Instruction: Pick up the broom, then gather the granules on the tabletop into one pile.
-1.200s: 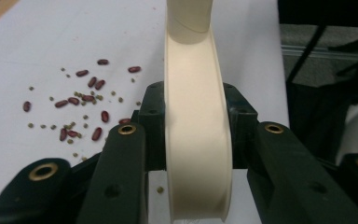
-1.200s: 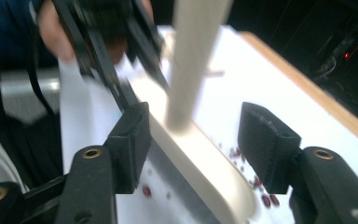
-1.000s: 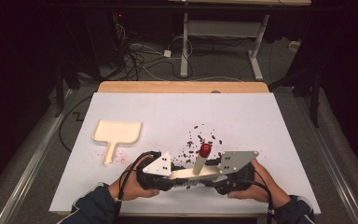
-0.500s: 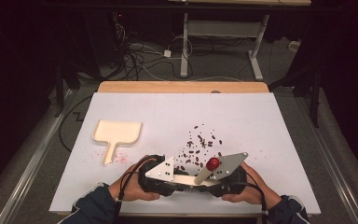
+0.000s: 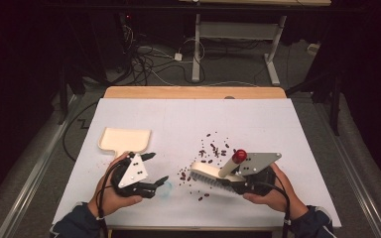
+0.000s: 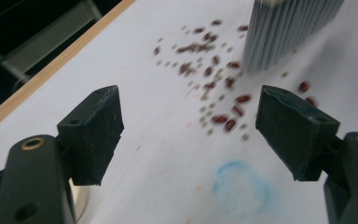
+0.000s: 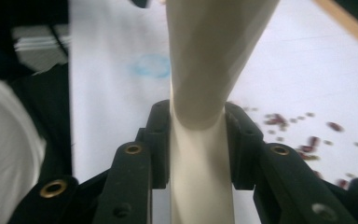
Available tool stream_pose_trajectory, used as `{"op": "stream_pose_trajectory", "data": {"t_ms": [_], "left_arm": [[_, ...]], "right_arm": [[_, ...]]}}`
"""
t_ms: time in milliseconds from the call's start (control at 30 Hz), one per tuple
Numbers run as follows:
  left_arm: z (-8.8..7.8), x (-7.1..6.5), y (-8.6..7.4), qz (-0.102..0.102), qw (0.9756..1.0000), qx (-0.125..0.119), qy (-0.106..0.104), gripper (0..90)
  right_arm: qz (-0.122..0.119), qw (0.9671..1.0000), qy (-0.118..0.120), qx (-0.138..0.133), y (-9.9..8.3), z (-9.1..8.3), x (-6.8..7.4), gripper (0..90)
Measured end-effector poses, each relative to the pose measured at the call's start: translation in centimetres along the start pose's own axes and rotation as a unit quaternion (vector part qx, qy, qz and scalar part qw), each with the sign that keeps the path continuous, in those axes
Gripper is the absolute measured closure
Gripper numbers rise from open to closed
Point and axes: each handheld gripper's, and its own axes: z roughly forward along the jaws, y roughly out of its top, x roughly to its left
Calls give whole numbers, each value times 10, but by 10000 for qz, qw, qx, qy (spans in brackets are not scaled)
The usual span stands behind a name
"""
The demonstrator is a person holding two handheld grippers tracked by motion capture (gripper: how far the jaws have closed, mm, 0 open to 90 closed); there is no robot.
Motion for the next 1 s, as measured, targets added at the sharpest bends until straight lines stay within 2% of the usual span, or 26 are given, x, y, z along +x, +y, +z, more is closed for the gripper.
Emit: {"op": "stream_pose_trajectory", "data": {"t_ms": [33,100,133,167,233,267,300,333,400,433,467,500,533,567,600,633,700,733,800,833,867,900,967,1000], "left_arm": [[-4,2,-6,-39,9999,20,134,221],[-10,5,-18,-170,9991,85,377,201],[-13,7,-24,-267,9986,104,455,201],[-16,9,-30,-359,9980,121,511,200],[-21,11,-41,-522,9965,153,638,200],[-23,12,-46,-607,9956,186,688,200],[-24,13,-52,-716,9946,206,728,200],[-25,14,-56,-836,9936,231,723,200],[-27,15,-64,-949,9924,264,734,200],[-27,14,-66,-920,9922,312,784,200],[-27,14,-67,-894,9922,354,795,200],[-28,14,-68,-889,9921,378,798,200],[-28,14,-68,-849,9921,422,817,200],[-28,13,-69,-827,9922,451,821,200],[-27,11,-69,-852,9922,484,775,200],[-27,9,-69,-820,9922,530,779,200],[-26,7,-69,-708,9922,639,801,200],[-25,6,-68,-678,9923,659,794,200],[-23,5,-68,-644,9926,682,776,200],[-23,4,-68,-636,9926,686,771,200],[-22,4,-69,-626,9926,697,769,200],[-21,4,-69,-617,9925,737,753,200],[-19,6,-70,-648,9923,756,730,200],[-18,6,-70,-687,9922,750,721,200]], "right_arm": [[0,10000,0,0,0,0,0,676],[191,9995,-212,-116,-1,-6,-10,676],[191,9995,-212,-116,-1,-6,-10,676],[344,9984,-412,-184,-3,-10,-18,676],[453,9964,-702,-161,-5,-13,-26,676],[453,9964,-702,-161,-5,-13,-26,676],[553,9926,-1079,-67,-7,-17,-33,676],[553,9926,-1079,-67,-7,-17,-33,676],[672,9884,-1363,-29,-10,-20,-43,676],[692,9862,-1506,10,-12,-21,-48,676],[774,9815,-1751,76,-15,-21,-58,676],[774,9815,-1751,76,-15,-21,-58,676],[785,9796,-1844,121,-17,-20,-64,676],[752,9727,-2175,290,-19,-16,-73,676],[752,9727,-2175,290,-19,-16,-73,676],[766,9701,-2270,389,-20,-13,-78,676],[789,9680,-2338,463,-22,-7,-87,676],[781,9647,-2463,517,-22,-3,-92,677],[645,9552,-2776,796,-21,8,-99,677],[553,9499,-2935,919,-20,21,-107,677],[553,9499,-2935,919,-20,21,-107,677],[572,9501,-2914,959,-21,32,-115,677],[541,9461,-3001,1092,-21,45,-120,677],[541,9461,-3001,1092,-21,45,-120,677]]}}
